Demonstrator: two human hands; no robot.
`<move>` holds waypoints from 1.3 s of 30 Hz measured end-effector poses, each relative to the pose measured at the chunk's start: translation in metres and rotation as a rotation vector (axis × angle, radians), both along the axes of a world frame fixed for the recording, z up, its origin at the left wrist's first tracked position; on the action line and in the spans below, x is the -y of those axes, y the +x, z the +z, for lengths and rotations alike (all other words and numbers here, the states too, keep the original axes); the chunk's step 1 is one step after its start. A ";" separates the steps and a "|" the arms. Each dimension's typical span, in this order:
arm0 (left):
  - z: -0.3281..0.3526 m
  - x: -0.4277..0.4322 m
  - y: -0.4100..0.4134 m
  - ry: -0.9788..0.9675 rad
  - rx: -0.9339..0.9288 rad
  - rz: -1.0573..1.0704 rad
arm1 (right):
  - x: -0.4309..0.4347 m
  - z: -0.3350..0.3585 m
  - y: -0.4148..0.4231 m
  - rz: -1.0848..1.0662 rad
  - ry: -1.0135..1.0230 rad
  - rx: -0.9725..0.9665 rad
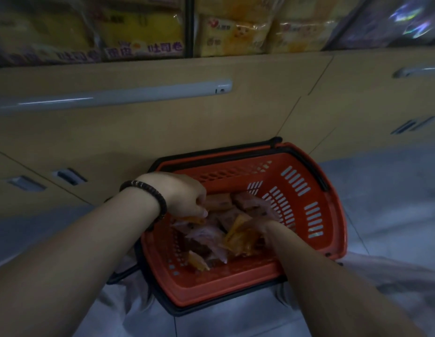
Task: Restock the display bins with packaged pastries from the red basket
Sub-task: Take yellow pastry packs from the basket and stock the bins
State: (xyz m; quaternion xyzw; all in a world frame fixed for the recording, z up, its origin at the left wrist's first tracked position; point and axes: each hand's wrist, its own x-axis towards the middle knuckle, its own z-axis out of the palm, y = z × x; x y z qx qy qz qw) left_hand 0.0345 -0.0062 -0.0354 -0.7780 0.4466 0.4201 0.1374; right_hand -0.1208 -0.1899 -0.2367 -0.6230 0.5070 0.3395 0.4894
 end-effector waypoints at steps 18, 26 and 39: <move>-0.014 0.002 -0.001 0.002 -0.007 0.001 | -0.017 0.003 0.009 0.363 -0.346 0.042; -0.001 0.006 0.002 -0.317 -0.138 0.319 | 0.003 0.140 0.038 0.462 -0.358 0.490; 0.025 0.019 -0.045 -1.035 -0.686 1.103 | 0.022 0.237 0.007 0.072 -0.099 0.936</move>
